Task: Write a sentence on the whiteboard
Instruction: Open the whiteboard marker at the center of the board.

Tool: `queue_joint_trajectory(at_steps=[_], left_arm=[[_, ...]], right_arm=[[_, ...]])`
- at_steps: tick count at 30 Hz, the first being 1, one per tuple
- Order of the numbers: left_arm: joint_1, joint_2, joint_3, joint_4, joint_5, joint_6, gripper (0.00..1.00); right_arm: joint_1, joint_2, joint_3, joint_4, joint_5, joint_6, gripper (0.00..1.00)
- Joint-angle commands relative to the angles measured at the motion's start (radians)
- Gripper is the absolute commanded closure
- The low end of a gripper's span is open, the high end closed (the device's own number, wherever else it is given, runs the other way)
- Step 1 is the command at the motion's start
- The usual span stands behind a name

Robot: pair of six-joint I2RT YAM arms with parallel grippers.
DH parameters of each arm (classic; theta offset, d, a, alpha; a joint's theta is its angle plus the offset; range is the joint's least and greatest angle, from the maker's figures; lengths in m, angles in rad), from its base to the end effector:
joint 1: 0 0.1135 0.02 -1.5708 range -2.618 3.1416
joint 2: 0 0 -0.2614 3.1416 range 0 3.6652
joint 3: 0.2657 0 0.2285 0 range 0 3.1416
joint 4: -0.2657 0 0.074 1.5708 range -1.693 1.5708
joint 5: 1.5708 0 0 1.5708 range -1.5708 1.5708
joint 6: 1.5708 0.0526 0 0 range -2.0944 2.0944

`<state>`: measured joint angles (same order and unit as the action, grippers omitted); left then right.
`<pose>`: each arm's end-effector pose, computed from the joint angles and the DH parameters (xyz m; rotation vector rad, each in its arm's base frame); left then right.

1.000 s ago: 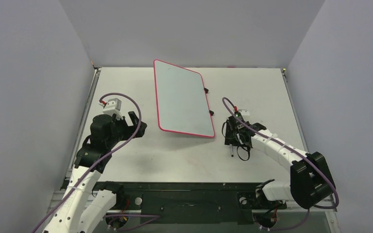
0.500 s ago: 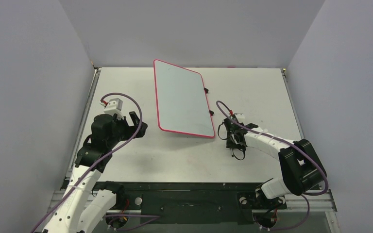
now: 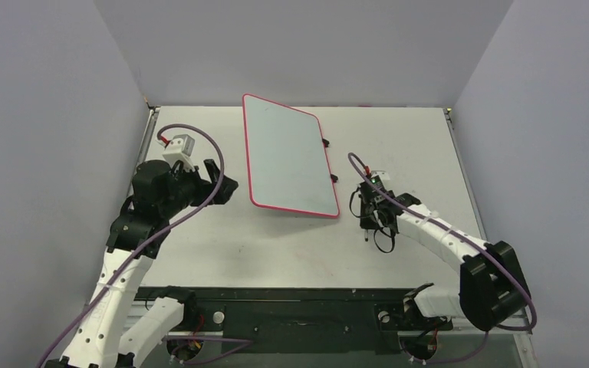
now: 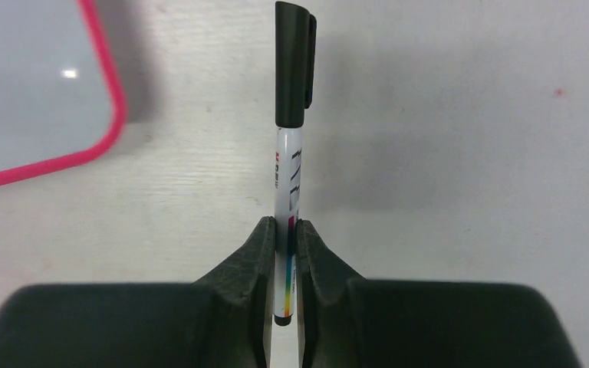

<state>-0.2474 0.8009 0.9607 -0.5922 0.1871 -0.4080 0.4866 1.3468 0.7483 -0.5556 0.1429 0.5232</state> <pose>0.1530 -0.0487 0.3428 -0.0416 2.0469 -0.6024 0.2059 0.1004 0.1784 0.0905 2.7059 0.1073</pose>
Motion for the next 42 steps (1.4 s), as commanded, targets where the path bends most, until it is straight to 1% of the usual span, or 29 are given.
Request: queue_joint_trajectory(at_steps=[1, 4, 7, 12, 15, 20, 25, 30, 36, 39, 42], left_arm=[[-0.005, 0.072, 0.143, 0.000, 0.180, -0.015, 0.17], [-0.006, 0.122, 0.194, 0.015, 0.248, -0.038, 0.18], [-0.011, 0.180, 0.237, 0.069, 0.332, -0.089, 0.19], [-0.050, 0.254, 0.272, 0.162, 0.388, -0.169, 0.22], [-0.110, 0.316, 0.294, 0.198, 0.373, -0.191, 0.22], [-0.215, 0.430, 0.355, 0.199, 0.314, -0.206, 0.23], [-0.296, 0.498, 0.385, 0.237, 0.270, -0.263, 0.30], [-0.330, 0.563, 0.406, 0.248, 0.260, -0.296, 0.35], [-0.365, 0.601, 0.416, 0.296, 0.265, -0.332, 0.37], [-0.376, 0.620, 0.424, 0.310, 0.270, -0.345, 0.42], [-0.390, 0.641, 0.430, 0.318, 0.271, -0.351, 0.44]], right_arm=[[0.016, -0.168, 0.118, -0.022, -0.065, -0.083, 1.00], [0.028, -0.232, 0.166, -0.025, -0.114, -0.120, 1.00], [0.040, -0.283, 0.216, -0.023, -0.147, -0.162, 1.00], [0.090, -0.320, 0.284, -0.017, -0.188, -0.236, 1.00], [0.145, -0.332, 0.309, -0.010, -0.180, -0.266, 1.00], [0.222, -0.345, 0.335, 0.017, -0.153, -0.317, 1.00], [0.277, -0.351, 0.341, 0.029, -0.114, -0.354, 1.00], [0.302, -0.350, 0.342, 0.029, -0.106, -0.385, 1.00], [0.323, -0.354, 0.340, 0.033, -0.109, -0.408, 1.00], [0.332, -0.356, 0.341, 0.036, -0.110, -0.421, 1.00], [0.340, -0.356, 0.343, 0.036, -0.107, -0.427, 1.00]])
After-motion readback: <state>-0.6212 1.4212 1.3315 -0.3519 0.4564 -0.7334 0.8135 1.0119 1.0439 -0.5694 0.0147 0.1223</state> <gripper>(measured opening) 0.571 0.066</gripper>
